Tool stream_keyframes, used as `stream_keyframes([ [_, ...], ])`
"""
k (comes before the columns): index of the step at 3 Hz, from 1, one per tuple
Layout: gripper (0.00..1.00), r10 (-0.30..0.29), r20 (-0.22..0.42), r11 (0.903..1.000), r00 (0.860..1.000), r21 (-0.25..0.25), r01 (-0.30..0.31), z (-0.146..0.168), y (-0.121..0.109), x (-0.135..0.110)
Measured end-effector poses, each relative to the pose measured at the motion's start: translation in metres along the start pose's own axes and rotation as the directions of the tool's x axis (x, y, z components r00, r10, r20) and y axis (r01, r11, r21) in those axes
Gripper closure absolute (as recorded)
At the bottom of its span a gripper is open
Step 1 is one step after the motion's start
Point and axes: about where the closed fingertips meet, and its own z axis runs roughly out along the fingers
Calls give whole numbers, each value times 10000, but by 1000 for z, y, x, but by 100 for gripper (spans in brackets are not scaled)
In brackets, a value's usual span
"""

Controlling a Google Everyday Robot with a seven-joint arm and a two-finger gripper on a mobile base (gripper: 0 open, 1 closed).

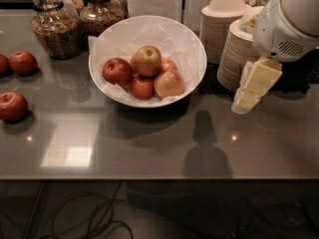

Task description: Pick apple from white bowl

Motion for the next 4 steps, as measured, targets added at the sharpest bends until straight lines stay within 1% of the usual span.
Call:
stream_keyframes([
  [1, 0, -429, 998, 9991, 9941, 96, 422, 28, -14, -42],
  [2, 0, -425, 1999, 9990, 9789, 235, 386, 43, -29, -68],
  [3, 0, -114, 2883, 9998, 9575, 171, 67, 57, -40, -82],
  [4, 0, 217, 3833, 9997, 9234, -185, -158, 75, -49, -95],
])
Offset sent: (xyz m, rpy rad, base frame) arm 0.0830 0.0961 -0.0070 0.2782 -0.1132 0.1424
